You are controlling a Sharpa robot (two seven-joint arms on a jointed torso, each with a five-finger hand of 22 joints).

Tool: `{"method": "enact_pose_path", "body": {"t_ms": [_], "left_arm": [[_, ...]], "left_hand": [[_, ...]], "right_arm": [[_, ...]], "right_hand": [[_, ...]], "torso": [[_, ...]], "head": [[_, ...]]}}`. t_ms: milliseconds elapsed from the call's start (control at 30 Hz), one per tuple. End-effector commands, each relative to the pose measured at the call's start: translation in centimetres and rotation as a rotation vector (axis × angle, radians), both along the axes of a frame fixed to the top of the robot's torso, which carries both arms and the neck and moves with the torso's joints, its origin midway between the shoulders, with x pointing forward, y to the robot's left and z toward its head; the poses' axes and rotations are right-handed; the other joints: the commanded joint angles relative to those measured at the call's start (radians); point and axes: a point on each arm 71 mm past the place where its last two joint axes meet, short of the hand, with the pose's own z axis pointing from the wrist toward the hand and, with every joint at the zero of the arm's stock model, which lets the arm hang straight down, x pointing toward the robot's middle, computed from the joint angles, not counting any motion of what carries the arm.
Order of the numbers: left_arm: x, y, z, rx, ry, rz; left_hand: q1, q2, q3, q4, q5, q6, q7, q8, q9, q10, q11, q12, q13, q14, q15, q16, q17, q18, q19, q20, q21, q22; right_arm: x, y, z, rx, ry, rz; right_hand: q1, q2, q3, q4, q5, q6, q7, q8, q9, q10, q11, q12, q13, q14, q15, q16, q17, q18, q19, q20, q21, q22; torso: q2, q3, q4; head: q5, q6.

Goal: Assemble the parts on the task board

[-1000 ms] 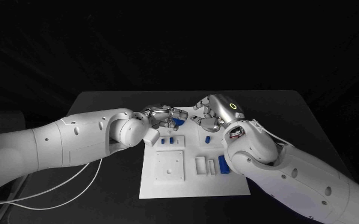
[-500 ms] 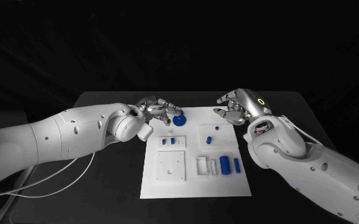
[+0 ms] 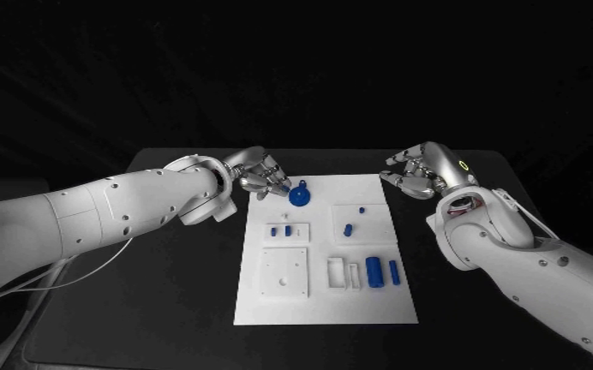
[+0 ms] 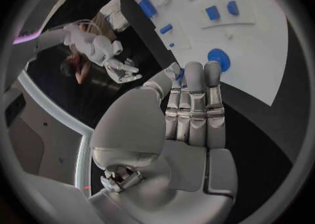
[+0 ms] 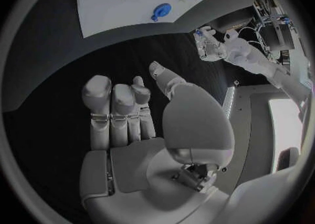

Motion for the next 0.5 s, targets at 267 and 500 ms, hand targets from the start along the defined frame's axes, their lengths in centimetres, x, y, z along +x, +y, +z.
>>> {"method": "enact_pose_path", "body": {"t_ms": [267,500], "left_arm": [[0.2,-1.2,-0.4,0.321,-0.271,-0.191],[0.5,-1.3,-1.4,0.397,-0.269,-0.217]], "left_hand": [[0.021,-0.005,-0.005,0.008,0.002,0.016,-0.001,0.001,-0.001,0.006,-0.003,0.003,0.002,0.002,-0.007,0.006,0.004,0.016,-0.001,-0.001,-0.001,0.012],[0.024,-0.006,-0.005,0.010,0.000,0.016,-0.001,0.001,-0.001,0.006,-0.003,0.003,0.002,0.001,-0.007,0.006,0.004,0.016,-0.001,-0.001,-0.002,0.016]], "right_arm": [[0.1,-0.2,0.2,0.041,-0.013,0.020],[0.1,-0.2,0.2,0.045,-0.007,0.025]], "right_hand": [[0.007,0.002,0.001,-0.004,0.006,0.006,-0.003,-0.005,-0.001,-0.008,-0.001,0.005,0.001,-0.005,-0.003,0.000,0.002,0.011,0.014,-0.008,0.006,0.103],[0.007,0.005,-0.001,-0.005,0.004,0.008,-0.003,-0.005,-0.001,-0.007,-0.002,0.007,0.003,-0.004,-0.003,0.002,0.005,0.011,0.014,-0.008,0.008,0.103]], "torso": [[0.001,-0.0002,-0.0040],[0.000,-0.0004,-0.0011]], "head": [[0.005,-0.004],[0.002,-0.009]]}}
